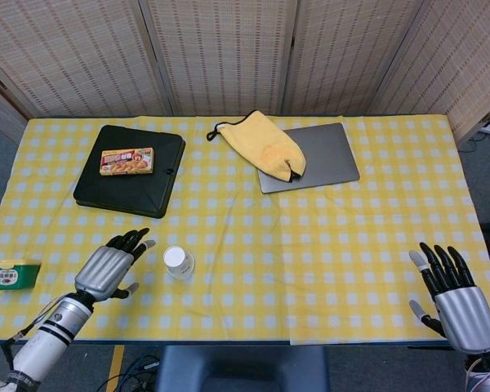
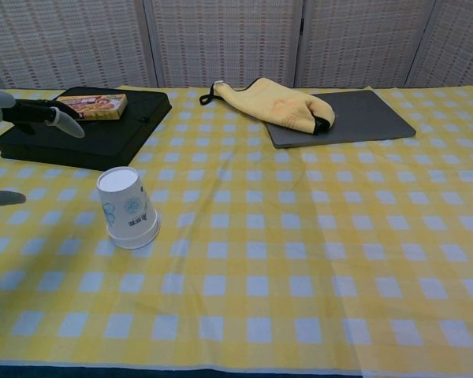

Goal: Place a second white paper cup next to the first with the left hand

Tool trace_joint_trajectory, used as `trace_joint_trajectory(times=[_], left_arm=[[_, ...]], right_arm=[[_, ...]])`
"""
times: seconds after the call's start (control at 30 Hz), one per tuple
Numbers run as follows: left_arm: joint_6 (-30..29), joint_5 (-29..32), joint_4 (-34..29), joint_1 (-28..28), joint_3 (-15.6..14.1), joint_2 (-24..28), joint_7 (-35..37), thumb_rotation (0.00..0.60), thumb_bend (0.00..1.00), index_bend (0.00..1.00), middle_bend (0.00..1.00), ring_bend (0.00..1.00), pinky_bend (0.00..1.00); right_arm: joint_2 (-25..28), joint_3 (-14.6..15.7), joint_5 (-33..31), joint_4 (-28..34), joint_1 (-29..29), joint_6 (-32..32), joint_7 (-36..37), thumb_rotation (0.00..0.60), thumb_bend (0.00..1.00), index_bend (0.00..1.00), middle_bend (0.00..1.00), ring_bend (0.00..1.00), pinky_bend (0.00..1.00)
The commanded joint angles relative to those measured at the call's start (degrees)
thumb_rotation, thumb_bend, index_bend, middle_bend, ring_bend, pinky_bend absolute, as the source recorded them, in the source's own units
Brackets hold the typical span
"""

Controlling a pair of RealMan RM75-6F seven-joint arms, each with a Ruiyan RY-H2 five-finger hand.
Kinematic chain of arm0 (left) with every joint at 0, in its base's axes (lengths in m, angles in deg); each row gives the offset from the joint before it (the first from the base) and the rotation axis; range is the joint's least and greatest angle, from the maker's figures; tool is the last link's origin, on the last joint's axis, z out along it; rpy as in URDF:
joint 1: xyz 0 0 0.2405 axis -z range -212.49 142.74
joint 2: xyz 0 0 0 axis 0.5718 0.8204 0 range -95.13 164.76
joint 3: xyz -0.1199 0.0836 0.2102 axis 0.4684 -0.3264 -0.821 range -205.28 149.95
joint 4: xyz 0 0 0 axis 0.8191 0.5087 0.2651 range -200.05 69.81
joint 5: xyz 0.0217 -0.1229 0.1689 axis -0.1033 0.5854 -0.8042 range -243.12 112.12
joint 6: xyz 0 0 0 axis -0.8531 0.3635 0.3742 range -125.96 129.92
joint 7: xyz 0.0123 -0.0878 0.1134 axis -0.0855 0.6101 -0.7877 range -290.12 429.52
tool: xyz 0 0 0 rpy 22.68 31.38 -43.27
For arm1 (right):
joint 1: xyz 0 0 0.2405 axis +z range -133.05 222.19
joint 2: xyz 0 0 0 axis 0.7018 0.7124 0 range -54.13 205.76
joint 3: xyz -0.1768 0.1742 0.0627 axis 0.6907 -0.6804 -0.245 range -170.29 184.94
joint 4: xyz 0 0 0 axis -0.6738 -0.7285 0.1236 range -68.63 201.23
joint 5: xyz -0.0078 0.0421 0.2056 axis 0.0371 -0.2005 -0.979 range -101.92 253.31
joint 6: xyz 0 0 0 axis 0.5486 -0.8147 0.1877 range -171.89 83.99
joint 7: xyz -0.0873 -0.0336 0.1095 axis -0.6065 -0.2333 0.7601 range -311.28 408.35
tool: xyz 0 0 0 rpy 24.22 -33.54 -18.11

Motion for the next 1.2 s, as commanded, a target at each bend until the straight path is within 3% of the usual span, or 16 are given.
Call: trace_joint_trajectory(times=[0.03,0.83,1.2], left_arm=[[1.8,4.3,1.1,3.5,0.7,-1.9,-2.4,0.6,0.32,0.16,0.0,0.0,0.18],[2.1,20.8,5.1,18.6,-1.7,-9.1,-10.0,0.6,0.32,0.19,0.0,0.0,0.18],[1.3,22.3,6.7,20.9,-3.2,-9.3,-8.6,0.6,0.32,0.23,0.0,0.0,0.18]], right_arm=[[0.1,-0.1,-0.1,0.0,0.0,0.1,0.1,0.6,0.22,0.03,0.0,0.0,0.0],[0.3,0.3,0.7,-0.4,-0.7,-1.2,0.7,0.6,0.22,0.03,0.0,0.0,0.0],[0.2,0.3,0.6,-0.4,-0.7,-1.0,0.3,0.6,0.22,0.03,0.0,0.0,0.0]])
